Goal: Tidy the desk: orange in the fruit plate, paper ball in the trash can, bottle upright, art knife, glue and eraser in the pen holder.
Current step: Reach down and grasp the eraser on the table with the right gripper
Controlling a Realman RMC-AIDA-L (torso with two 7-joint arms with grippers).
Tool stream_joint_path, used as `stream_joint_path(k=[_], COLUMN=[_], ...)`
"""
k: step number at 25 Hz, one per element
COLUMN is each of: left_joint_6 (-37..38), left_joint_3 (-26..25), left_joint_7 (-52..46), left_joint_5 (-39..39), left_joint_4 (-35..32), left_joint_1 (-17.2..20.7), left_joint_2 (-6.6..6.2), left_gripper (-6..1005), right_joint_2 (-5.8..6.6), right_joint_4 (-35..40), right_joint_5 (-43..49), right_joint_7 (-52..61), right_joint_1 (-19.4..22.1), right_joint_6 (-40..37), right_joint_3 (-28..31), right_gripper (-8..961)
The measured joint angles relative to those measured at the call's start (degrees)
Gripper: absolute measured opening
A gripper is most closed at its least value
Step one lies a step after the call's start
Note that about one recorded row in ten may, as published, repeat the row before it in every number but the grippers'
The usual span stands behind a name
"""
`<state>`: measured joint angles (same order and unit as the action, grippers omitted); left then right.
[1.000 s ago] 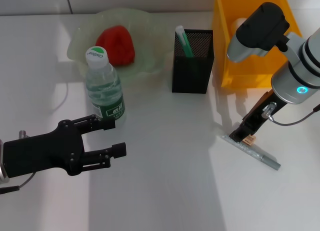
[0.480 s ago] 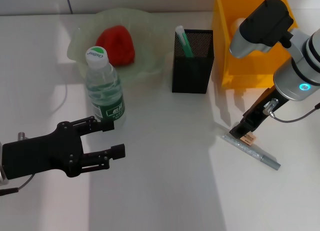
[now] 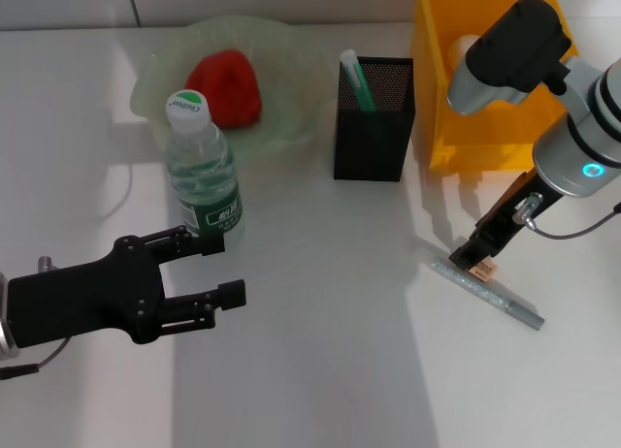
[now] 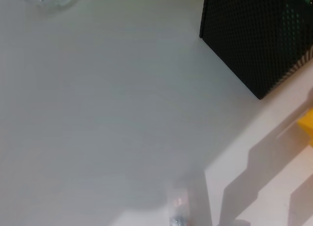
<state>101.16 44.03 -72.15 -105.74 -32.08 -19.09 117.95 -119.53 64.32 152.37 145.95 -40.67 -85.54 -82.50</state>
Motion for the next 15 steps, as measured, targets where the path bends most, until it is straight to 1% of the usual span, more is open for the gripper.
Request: stream_joint_path(k=[15], left_joint_6=[0.0], left_joint_3=[0.0], left_joint_7=[0.0], left_joint_5=[0.0], left_joint_4=[0.0], left_joint_1=[-0.2], left_joint_2=[0.00], left_gripper=[787], right_joint_2=[0.04], right_joint_4=[-0.2], right_joint_5=[0.1], right_joint_7=[0.0], right_joint_1=[0.5], right_joint_6=[0.7], right_joint_3=[0.0], right_gripper=[608])
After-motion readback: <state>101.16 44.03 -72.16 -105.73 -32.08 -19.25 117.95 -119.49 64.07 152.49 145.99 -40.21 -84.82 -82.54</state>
